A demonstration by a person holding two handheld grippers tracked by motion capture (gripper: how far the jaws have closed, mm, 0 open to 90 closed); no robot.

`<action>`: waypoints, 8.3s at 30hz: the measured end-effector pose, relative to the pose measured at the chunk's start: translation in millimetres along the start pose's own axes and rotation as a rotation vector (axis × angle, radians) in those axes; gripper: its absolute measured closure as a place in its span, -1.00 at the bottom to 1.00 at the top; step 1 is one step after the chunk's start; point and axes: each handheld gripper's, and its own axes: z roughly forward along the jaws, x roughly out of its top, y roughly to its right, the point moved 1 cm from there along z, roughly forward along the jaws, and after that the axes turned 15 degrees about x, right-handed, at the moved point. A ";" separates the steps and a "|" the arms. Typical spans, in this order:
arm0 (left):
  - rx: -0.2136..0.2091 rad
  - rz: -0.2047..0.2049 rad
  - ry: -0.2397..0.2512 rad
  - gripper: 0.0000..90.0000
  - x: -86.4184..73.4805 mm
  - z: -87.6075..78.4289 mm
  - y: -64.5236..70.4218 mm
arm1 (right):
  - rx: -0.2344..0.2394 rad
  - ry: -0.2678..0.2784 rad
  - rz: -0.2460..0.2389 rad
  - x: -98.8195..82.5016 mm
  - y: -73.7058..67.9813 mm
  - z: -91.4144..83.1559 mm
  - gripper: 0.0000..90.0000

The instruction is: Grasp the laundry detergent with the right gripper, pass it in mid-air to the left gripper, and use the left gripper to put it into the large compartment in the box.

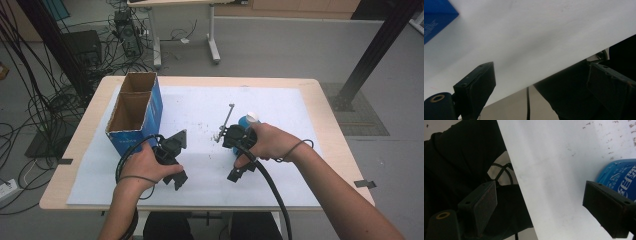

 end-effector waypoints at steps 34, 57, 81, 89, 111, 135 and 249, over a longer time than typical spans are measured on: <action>-0.052 -0.027 0.036 -0.81 0.9 -3.2 0.1 | 0.055 0.029 0.042 -42.5 7.6 -3.7 -0.74; -0.045 -0.016 0.056 -0.81 7.0 -11.1 0.4 | -0.014 0.056 0.166 -101.8 34.4 -14.0 -0.76; -0.035 -0.003 0.062 -0.82 11.8 -12.0 2.0 | -0.060 0.201 0.261 -139.3 64.6 1.0 -0.77; -0.043 -0.009 0.053 -0.81 14.7 -10.0 2.2 | -0.075 0.216 0.269 -142.0 72.0 7.4 -0.78; -0.076 -0.002 0.069 -0.81 23.2 -7.7 -0.3 | -0.119 0.326 0.264 -147.3 87.8 22.8 -0.80; -0.095 -0.006 0.078 -0.81 26.0 -4.9 -2.7 | -0.181 0.478 0.211 -152.4 100.0 38.2 -0.82; -0.063 0.003 0.100 -0.82 20.0 -15.6 1.8 | -0.321 1.139 -0.046 -127.5 116.5 93.4 -0.90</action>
